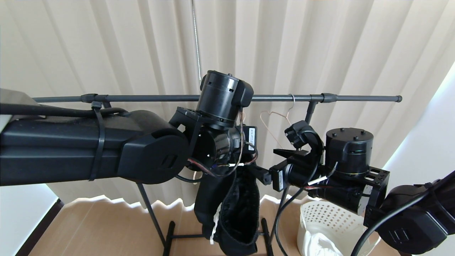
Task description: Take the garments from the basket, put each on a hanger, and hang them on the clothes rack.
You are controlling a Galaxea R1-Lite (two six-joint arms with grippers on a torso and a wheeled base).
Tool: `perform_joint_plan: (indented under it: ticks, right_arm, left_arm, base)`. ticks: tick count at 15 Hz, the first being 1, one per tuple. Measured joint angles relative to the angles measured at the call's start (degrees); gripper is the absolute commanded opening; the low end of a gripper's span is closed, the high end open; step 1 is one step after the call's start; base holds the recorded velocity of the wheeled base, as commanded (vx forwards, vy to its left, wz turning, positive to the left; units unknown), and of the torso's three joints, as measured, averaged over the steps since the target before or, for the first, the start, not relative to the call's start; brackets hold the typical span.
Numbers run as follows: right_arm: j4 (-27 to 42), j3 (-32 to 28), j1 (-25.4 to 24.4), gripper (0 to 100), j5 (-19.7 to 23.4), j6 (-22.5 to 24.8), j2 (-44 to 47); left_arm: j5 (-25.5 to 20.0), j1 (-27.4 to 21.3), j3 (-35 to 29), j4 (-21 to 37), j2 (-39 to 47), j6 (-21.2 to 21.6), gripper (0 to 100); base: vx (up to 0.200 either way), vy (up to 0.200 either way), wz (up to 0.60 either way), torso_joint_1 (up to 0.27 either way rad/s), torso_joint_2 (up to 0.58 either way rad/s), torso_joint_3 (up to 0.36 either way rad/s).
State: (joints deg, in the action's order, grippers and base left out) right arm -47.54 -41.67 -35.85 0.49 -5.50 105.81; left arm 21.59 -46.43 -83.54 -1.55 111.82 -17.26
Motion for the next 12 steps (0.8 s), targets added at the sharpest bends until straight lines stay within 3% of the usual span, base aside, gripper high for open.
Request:
perform_joint_plan:
  ticks: [4, 12]
  right_arm:
    - [0.4, 0.5, 1.4, 100, -0.6, 1.4, 1.2]
    - [0.1, 3.8, 7.7, 100, -0.7, 11.8, 2.0]
  left_arm:
    - [0.0, 0.1, -0.1, 0.0, -1.1, 1.1, 0]
    - [0.0, 0.3, -0.1, 0.0, -2.8, 1.7, 0]
  base:
    - [0.000, 0.000, 0.00, 0.000, 0.00, 0.000]
    - [0.000, 0.000, 0.00, 0.000, 0.00, 0.000]
